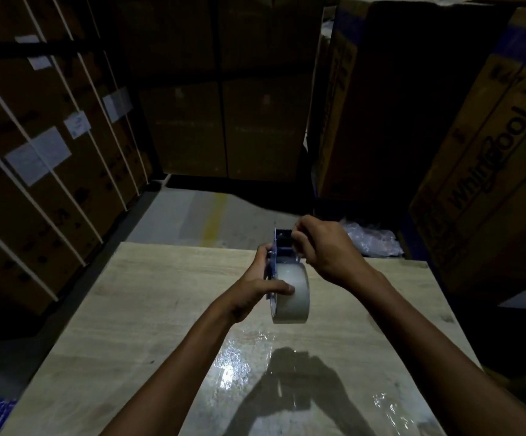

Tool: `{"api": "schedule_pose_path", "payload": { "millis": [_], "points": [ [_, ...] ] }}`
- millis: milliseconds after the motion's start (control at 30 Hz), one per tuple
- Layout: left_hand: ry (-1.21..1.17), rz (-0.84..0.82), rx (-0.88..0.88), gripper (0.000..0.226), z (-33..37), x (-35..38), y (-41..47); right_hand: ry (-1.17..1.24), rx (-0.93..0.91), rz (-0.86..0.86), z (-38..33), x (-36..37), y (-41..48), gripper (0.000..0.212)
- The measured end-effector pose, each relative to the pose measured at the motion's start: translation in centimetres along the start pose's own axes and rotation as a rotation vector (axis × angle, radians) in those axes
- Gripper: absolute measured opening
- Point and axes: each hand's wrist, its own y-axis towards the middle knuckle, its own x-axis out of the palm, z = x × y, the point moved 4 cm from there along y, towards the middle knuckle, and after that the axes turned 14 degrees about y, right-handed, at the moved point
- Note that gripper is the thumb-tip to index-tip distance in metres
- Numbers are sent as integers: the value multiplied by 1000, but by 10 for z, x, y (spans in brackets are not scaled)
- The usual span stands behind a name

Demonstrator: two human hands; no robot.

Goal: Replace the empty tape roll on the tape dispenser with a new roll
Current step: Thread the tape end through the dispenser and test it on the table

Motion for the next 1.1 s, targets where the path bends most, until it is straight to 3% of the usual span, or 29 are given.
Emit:
{"api": "schedule_pose_path", "payload": {
  "millis": [67, 167, 367, 633, 933, 1100],
  "points": [
    [-11, 3, 9, 75, -1, 1, 0, -119, -41, -16, -4, -1, 0, 6],
    [-36, 27, 1, 75, -1, 5, 1, -298, -124, -46, -10, -2, 1, 19],
    [-46, 55, -5, 77, 1, 7, 2, -280, -78, -98, -13, -6, 0, 8],
    [-34, 11, -5, 75, 6, 10, -2, -335, -24, -66, -16, -16, 8, 14],
    [108, -130, 34, 105, 16, 7, -8, -139, 34, 4, -11, -29, 18, 13],
    [74, -90, 41, 86, 15, 11, -8, -35, 76, -69, -13, -35, 18, 13]
  ]
}}
